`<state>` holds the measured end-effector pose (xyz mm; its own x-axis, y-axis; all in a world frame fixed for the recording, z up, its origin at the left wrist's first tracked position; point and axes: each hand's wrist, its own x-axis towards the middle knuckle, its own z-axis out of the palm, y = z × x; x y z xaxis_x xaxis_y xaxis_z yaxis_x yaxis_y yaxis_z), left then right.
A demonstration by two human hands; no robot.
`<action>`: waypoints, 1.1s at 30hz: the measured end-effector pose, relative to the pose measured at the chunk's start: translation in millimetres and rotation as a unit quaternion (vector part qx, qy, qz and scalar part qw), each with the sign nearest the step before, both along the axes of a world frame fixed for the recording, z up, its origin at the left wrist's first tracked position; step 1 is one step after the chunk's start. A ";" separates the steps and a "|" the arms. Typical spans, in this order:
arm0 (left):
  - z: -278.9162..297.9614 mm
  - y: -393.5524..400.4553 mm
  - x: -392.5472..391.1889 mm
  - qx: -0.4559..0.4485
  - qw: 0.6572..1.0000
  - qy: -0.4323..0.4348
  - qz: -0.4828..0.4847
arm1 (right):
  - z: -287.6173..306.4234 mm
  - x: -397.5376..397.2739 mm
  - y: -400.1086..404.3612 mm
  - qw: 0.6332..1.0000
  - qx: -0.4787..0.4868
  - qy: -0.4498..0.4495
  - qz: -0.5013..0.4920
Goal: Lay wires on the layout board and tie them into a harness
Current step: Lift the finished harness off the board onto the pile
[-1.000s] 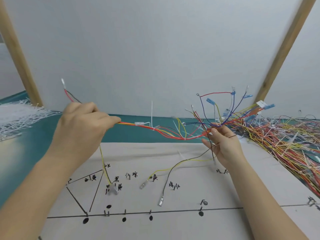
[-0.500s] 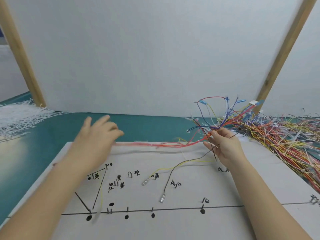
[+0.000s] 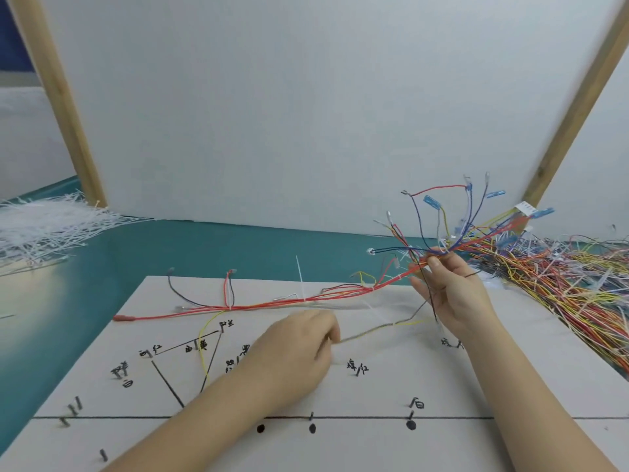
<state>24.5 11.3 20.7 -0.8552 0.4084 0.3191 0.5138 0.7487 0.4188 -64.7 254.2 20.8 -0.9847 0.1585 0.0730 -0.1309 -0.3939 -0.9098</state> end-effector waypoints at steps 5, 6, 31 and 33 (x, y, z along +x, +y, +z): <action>29.3 -22.9 -7.2 0.077 0.988 -0.134 0.002 | 2.6 1.5 0.9 1.000 -0.024 -0.002 0.012; 28.5 -29.2 -12.5 0.003 0.992 -0.126 0.025 | 2.7 2.1 1.2 1.000 -0.023 -0.005 0.015; -13.5 -101.4 -60.4 -0.161 0.957 -0.119 0.209 | -1.2 2.9 2.3 0.997 -0.005 -0.017 -0.077; -16.4 -101.1 -61.3 -0.138 0.958 -0.099 0.230 | -1.7 2.3 1.6 0.997 -0.011 -0.020 -0.079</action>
<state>-36.8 -89.8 4.3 -0.9976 0.0195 0.0658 0.0340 0.9732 0.2273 -62.4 255.9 19.1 -0.9492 0.3134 0.0292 -0.1572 -0.3918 -0.9065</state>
